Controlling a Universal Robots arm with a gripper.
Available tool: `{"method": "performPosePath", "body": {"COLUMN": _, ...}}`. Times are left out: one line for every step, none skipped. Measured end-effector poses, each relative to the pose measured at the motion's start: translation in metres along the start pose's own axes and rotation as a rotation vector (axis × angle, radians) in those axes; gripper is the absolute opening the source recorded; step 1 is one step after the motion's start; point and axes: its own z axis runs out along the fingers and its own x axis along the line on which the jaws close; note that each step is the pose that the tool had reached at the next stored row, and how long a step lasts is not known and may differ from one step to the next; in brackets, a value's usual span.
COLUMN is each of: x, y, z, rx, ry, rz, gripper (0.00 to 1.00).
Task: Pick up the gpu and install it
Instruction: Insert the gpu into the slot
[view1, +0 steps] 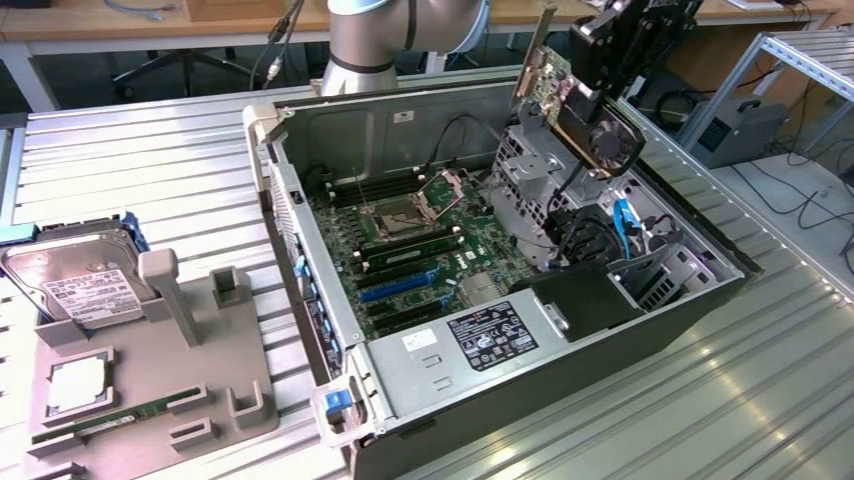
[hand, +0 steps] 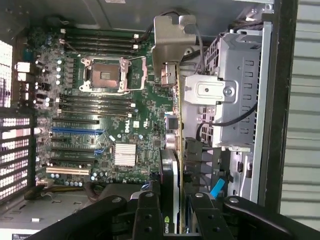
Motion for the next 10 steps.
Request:
{"method": "performPosePath", "body": {"x": 0.0, "y": 0.0, "z": 0.0, "rx": -0.0004, "ry": 0.0006, "rz": -0.018, "gripper": 0.27}}
{"method": "performPosePath", "body": {"x": 0.0, "y": 0.0, "z": 0.0, "rx": -0.001, "ry": 0.0013, "rz": -0.038, "gripper": 0.27}}
{"method": "performPosePath", "body": {"x": 0.0, "y": 0.0, "z": 0.0, "rx": -0.0016, "ry": 0.0022, "rz": -0.06, "gripper": 0.27}}
{"method": "performPosePath", "body": {"x": 0.0, "y": 0.0, "z": 0.0, "rx": -0.002, "ry": 0.003, "rz": -0.08, "gripper": 0.27}}
{"method": "performPosePath", "body": {"x": 0.0, "y": 0.0, "z": 0.0, "rx": -0.0027, "ry": 0.0038, "rz": -0.104, "gripper": 0.27}}
{"method": "performPosePath", "body": {"x": 0.0, "y": 0.0, "z": 0.0, "rx": -0.0031, "ry": 0.0045, "rz": -0.123, "gripper": 0.27}}
{"method": "performPosePath", "body": {"x": 0.0, "y": 0.0, "z": 0.0, "rx": -0.0037, "ry": 0.0054, "rz": -0.148, "gripper": 0.27}}
{"method": "performPosePath", "body": {"x": 0.0, "y": 0.0, "z": 0.0, "rx": -0.0053, "ry": 0.0077, "rz": -0.21, "gripper": 0.27}}
{"method": "performPosePath", "body": {"x": 0.0, "y": 0.0, "z": 0.0, "rx": -0.0063, "ry": 0.0093, "rz": -0.253, "gripper": 0.27}}
{"method": "performPosePath", "body": {"x": 0.0, "y": 0.0, "z": 0.0, "rx": -0.0077, "ry": 0.0113, "rz": -0.307, "gripper": 0.27}}
